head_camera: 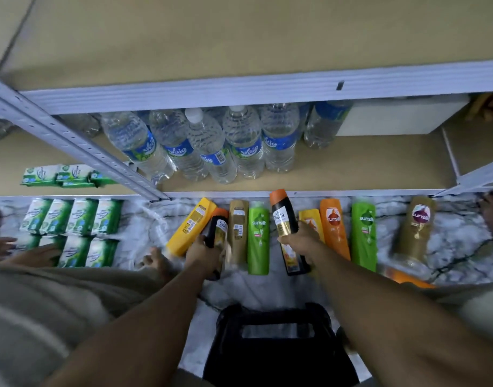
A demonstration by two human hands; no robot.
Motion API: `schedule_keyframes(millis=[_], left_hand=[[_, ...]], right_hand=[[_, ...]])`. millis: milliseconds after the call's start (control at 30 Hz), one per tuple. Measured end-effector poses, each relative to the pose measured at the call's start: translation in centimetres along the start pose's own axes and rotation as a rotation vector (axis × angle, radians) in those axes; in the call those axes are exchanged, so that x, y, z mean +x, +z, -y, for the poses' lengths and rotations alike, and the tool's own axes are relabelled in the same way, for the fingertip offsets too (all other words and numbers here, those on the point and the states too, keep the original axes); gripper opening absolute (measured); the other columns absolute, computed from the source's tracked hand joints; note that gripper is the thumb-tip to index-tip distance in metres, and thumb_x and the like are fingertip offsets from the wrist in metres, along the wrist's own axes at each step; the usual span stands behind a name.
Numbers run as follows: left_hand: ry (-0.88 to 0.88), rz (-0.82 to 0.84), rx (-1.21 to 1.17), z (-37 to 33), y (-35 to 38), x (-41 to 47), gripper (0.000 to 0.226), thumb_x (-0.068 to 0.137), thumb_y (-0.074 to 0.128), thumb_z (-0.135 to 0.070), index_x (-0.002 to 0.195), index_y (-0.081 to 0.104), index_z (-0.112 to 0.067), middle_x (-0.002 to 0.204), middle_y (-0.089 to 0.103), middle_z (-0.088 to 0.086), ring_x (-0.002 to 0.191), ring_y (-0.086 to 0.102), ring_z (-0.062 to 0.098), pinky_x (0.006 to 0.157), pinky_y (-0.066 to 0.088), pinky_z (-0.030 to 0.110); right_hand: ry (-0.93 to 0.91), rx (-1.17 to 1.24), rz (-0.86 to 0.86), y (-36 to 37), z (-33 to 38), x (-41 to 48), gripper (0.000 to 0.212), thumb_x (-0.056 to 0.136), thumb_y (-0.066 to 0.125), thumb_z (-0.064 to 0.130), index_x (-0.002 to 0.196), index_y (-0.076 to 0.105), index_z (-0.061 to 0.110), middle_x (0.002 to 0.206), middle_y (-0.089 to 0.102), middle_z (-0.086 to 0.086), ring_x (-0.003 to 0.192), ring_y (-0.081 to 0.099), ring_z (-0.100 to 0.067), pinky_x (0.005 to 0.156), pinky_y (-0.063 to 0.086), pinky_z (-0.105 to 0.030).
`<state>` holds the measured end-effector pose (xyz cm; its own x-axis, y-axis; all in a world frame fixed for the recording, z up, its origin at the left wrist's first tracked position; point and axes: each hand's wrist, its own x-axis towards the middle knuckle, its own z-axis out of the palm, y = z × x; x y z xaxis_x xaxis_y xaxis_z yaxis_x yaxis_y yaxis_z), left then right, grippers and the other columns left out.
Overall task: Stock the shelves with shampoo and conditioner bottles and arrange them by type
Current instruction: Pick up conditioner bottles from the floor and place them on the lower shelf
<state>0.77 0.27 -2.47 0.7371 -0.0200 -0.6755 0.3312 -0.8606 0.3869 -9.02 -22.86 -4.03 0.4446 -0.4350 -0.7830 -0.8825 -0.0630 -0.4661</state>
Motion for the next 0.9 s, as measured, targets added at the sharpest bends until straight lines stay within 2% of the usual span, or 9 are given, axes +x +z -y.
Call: schedule_keyframes(millis=[133, 233, 300, 367, 500, 600, 700, 833, 900], left_hand=[[0.057, -0.051, 0.049, -2.5, -2.4, -2.6, 0.045, 0.090, 0.070, -0.036, 0.129, 0.063, -0.014, 0.114, 0.069, 0.014, 0.105, 0.065, 0.034, 0.081, 0.050, 0.033], [0.121, -0.101, 0.022, -4.7, -4.3, -5.0, 0.042, 0.083, 0.076, -0.035, 0.122, 0.069, -0.022, 0.108, 0.072, 0.013, 0.103, 0.067, 0.031, 0.082, 0.052, 0.031], [0.169, -0.119, 0.014, -6.0, -5.4, -6.8, 0.035, 0.075, 0.079, -0.034, 0.108, 0.069, -0.028, 0.101, 0.073, 0.009, 0.097, 0.069, 0.028, 0.080, 0.056, 0.031], [0.238, -0.159, -0.012, -6.8, -6.0, -8.3, 0.032, 0.068, 0.083, -0.032, 0.095, 0.066, -0.027, 0.093, 0.073, 0.003, 0.091, 0.069, 0.023, 0.073, 0.054, 0.026], [0.431, -0.232, -0.088, -8.2, -7.2, -11.2, 0.032, 0.067, 0.086, -0.012, 0.091, 0.066, -0.022, 0.079, 0.068, -0.005, 0.079, 0.064, 0.016, 0.055, 0.039, 0.012], [0.540, -0.236, -0.129, -9.0, -8.1, -13.1, 0.040, 0.068, 0.083, -0.004, 0.101, 0.066, -0.019, 0.084, 0.068, -0.008, 0.085, 0.066, 0.017, 0.061, 0.044, 0.017], [0.609, -0.258, -0.184, -10.1, -9.1, -15.3, 0.045, 0.073, 0.085, -0.004, 0.111, 0.064, -0.016, 0.094, 0.068, -0.006, 0.091, 0.064, 0.014, 0.070, 0.048, 0.017], [0.715, -0.284, -0.293, -12.1, -11.1, -18.0, 0.052, 0.069, 0.090, -0.014, 0.113, 0.064, -0.022, 0.104, 0.073, -0.005, 0.098, 0.068, 0.013, 0.088, 0.057, 0.034], [0.762, -0.293, -0.359, -13.1, -12.4, -19.4, 0.053, 0.070, 0.092, -0.016, 0.113, 0.062, -0.025, 0.103, 0.071, -0.009, 0.095, 0.067, 0.007, 0.084, 0.054, 0.022]], right_hand=[[-0.100, 0.034, -0.062, -2.4, 1.4, -2.8, 0.059, 0.076, 0.084, 0.019, 0.129, 0.060, 0.010, 0.123, 0.068, -0.013, 0.105, 0.066, -0.031, 0.092, 0.056, -0.041], [-0.177, 0.018, -0.079, -4.3, 2.4, -5.2, 0.057, 0.077, 0.082, 0.015, 0.128, 0.059, 0.010, 0.121, 0.068, -0.014, 0.105, 0.066, -0.033, 0.093, 0.055, -0.046], [-0.231, 0.031, -0.087, -5.5, 3.0, -7.0, 0.055, 0.077, 0.081, 0.012, 0.127, 0.061, 0.011, 0.119, 0.069, -0.012, 0.102, 0.066, -0.030, 0.085, 0.055, -0.038], [-0.289, 0.056, -0.093, -6.6, 3.2, -8.8, 0.055, 0.076, 0.080, 0.008, 0.128, 0.061, 0.013, 0.115, 0.070, -0.008, 0.096, 0.064, -0.026, 0.069, 0.048, -0.027], [-0.388, 0.064, -0.117, -8.0, 3.5, -12.0, 0.054, 0.076, 0.081, 0.010, 0.127, 0.064, 0.017, 0.107, 0.070, -0.002, 0.091, 0.062, -0.021, 0.058, 0.040, -0.015], [-0.440, 0.117, -0.129, -8.6, 3.7, -14.2, 0.049, 0.080, 0.079, 0.012, 0.127, 0.065, 0.019, 0.104, 0.070, 0.000, 0.087, 0.063, -0.017, 0.059, 0.042, -0.014], [-0.496, 0.181, -0.136, -9.0, 4.4, -16.4, 0.046, 0.083, 0.080, 0.020, 0.126, 0.064, 0.021, 0.103, 0.073, 0.000, 0.088, 0.068, -0.019, 0.071, 0.053, -0.025], [-0.554, 0.251, -0.149, -10.2, 5.9, -19.1, 0.039, 0.086, 0.079, 0.029, 0.122, 0.064, 0.024, 0.101, 0.074, 0.000, 0.090, 0.071, -0.021, 0.081, 0.057, -0.034], [-0.578, 0.271, -0.120, -11.3, 6.8, -20.6, 0.040, 0.087, 0.079, 0.030, 0.122, 0.061, 0.025, 0.102, 0.073, 0.001, 0.092, 0.071, -0.021, 0.086, 0.058, -0.038]])
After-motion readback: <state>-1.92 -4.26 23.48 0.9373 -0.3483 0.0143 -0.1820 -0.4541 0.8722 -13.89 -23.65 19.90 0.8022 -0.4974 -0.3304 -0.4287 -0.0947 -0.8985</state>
